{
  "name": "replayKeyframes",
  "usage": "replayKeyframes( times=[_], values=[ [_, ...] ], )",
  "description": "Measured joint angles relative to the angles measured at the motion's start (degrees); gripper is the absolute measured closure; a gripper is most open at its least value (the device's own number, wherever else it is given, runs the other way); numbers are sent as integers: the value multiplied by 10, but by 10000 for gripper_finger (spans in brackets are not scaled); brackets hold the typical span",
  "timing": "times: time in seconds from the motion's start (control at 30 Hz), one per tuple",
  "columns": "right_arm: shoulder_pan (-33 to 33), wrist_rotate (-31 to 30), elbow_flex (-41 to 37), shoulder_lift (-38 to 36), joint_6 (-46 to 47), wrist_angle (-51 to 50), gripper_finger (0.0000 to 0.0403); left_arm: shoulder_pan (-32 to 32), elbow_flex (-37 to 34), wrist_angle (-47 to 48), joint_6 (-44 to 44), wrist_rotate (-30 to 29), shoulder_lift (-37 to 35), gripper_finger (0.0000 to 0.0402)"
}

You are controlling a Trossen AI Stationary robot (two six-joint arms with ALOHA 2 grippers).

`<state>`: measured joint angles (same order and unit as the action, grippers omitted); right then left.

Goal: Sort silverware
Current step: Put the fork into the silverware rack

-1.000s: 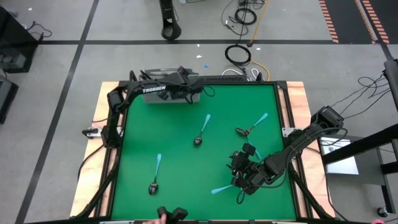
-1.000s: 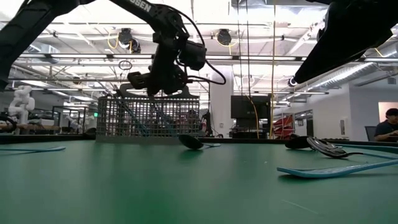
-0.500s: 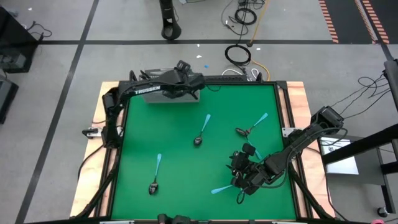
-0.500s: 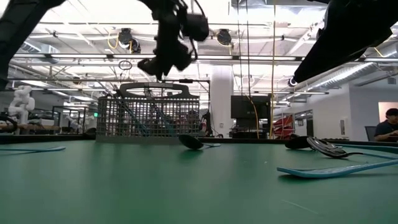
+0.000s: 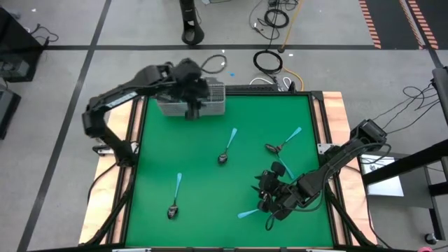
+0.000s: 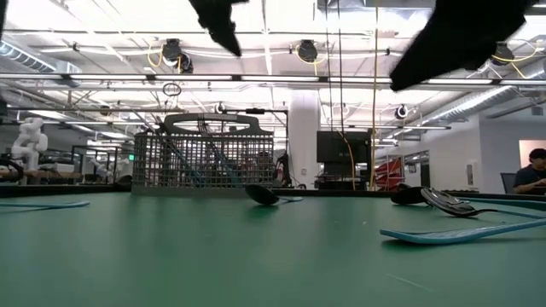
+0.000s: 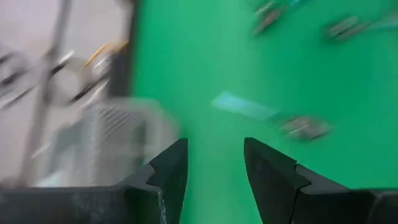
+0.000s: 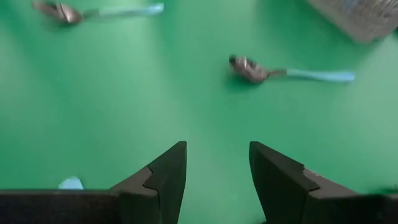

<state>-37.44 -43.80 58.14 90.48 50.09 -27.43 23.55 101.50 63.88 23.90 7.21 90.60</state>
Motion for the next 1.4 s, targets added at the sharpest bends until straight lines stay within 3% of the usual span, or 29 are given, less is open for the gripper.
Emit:
replayKeyframes(
  times=[0.07,0.2,0.4,0.57,0.7,1.03,1.13,1.27,1.4],
  values=[
    [0,-20,21,0,-6,-10,238,-15,-57,-51,-4,57,-36,242],
    [3,-29,92,-10,-5,-110,238,-52,-198,-175,-21,73,-102,242],
    [7,-31,223,-12,64,-399,238,-114,-365,-362,-72,73,-165,242],
    [20,-28,302,-13,180,-632,238,-169,-440,-543,-96,63,-175,242],
    [38,-15,303,-62,114,-608,238,-212,-456,-647,-100,63,-143,242],
    [84,-6,250,-220,112,-623,245,-285,-458,-766,-120,42,-13,242],
    [100,27,219,-258,107,-625,280,-316,-452,-789,-130,6,30,242],
    [105,54,158,-295,106,-626,380,-351,-399,-761,-132,-43,93,242],
    [105,72,88,-312,135,-621,398,-373,-318,-738,-198,-58,161,242]
  ],
)
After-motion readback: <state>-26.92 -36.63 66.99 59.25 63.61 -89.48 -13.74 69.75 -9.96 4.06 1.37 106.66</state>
